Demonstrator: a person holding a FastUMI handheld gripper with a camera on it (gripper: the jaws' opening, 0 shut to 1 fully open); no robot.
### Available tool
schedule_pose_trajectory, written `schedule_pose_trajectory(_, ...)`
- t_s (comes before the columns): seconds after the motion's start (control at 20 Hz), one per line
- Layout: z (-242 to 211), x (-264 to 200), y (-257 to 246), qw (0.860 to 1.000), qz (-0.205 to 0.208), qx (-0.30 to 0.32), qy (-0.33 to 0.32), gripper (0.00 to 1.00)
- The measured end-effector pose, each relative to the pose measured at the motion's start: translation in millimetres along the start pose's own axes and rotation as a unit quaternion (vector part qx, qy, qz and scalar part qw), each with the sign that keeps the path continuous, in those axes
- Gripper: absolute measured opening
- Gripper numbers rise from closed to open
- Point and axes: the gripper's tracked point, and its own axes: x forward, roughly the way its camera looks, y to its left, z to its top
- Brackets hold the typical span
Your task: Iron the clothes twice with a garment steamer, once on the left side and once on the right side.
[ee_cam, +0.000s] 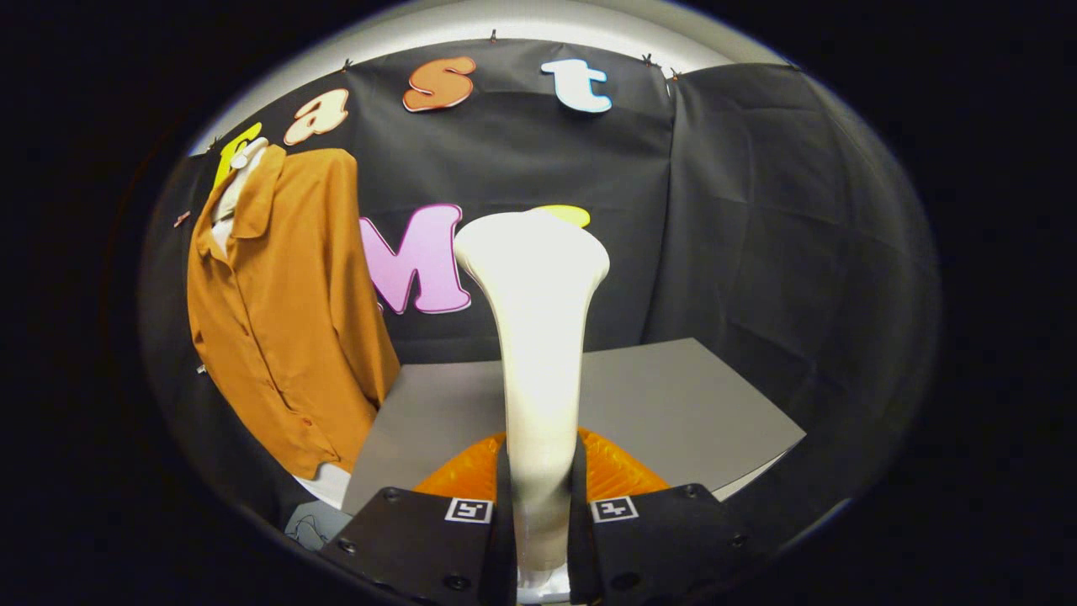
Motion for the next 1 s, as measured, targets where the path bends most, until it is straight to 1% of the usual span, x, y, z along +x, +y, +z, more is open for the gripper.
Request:
schedule_pose_trajectory(0.1,9,-19,21,1.0,0.007,0.006,-0.02,0.27)
schedule_pose_trajectory(0.25,20,-46,59,0.999,0.018,-0.002,-0.049,0.27)
schedule_pose_trajectory(0.45,28,-61,113,0.997,0.037,0.003,-0.069,0.27)
schedule_pose_trajectory(0.75,28,-57,171,0.996,0.042,-0.002,-0.08,0.27)
schedule_pose_trajectory(1.0,19,-37,210,0.996,0.042,-0.019,-0.08,0.27)
